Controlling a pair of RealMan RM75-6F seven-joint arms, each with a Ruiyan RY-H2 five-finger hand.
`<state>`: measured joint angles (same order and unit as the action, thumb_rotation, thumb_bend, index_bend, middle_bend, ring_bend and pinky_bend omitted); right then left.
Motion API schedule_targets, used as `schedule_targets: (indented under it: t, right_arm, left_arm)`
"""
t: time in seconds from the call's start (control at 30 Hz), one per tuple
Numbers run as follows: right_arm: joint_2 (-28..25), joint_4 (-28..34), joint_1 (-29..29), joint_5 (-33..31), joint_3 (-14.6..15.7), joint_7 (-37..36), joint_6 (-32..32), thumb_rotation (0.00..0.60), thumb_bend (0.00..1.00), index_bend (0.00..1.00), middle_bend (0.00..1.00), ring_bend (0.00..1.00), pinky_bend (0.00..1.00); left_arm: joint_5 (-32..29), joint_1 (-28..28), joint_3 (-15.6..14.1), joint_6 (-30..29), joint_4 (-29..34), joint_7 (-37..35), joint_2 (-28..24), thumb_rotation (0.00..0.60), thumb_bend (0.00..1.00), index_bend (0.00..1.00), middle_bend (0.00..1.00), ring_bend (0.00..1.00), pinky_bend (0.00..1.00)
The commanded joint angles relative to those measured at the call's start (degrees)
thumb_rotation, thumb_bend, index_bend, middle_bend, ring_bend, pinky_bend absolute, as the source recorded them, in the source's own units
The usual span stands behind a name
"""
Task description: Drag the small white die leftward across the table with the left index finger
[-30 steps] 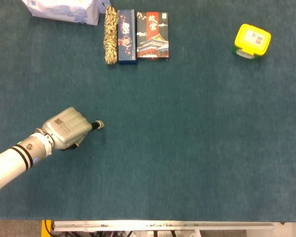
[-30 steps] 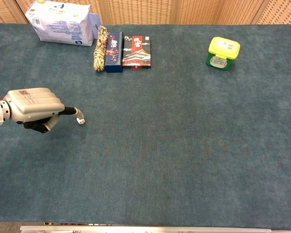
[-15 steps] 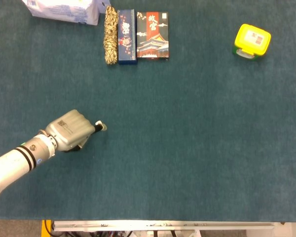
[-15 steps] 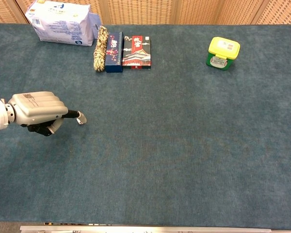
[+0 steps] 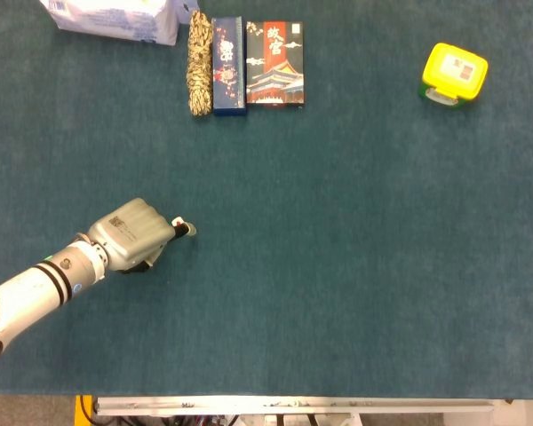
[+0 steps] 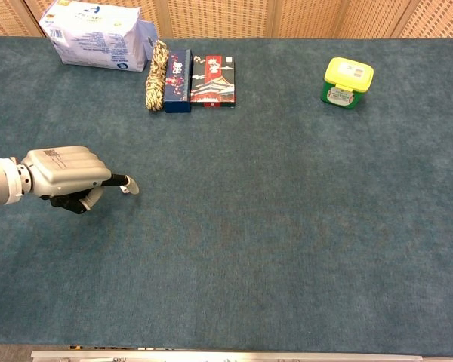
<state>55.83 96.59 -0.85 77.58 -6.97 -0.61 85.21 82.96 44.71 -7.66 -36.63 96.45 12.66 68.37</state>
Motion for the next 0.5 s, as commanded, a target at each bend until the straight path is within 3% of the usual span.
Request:
schedule_targets:
  t: [0.03, 0.5]
  right_arm:
    - [0.0, 0.0, 0.0, -0.1, 0.0, 0.1, 0.0, 0.6, 0.2, 0.33, 0.32, 0.19, 0.35]
    - [0.0, 0.1, -0.2, 0.0, 0.2, 0.3, -0.5, 0.6, 0.2, 0.33, 0.32, 0.19, 0.35]
  left_arm:
    - [0.0, 0.0, 0.0, 0.1, -0.2, -0.2, 0.2, 0.6, 1.0, 0.17, 1.0, 0.99, 1.0]
    - [0.6, -0.5, -0.5, -0.1, -1.9, -1.7, 0.6, 0.6, 1.0, 0.17, 1.0, 0.99, 1.0]
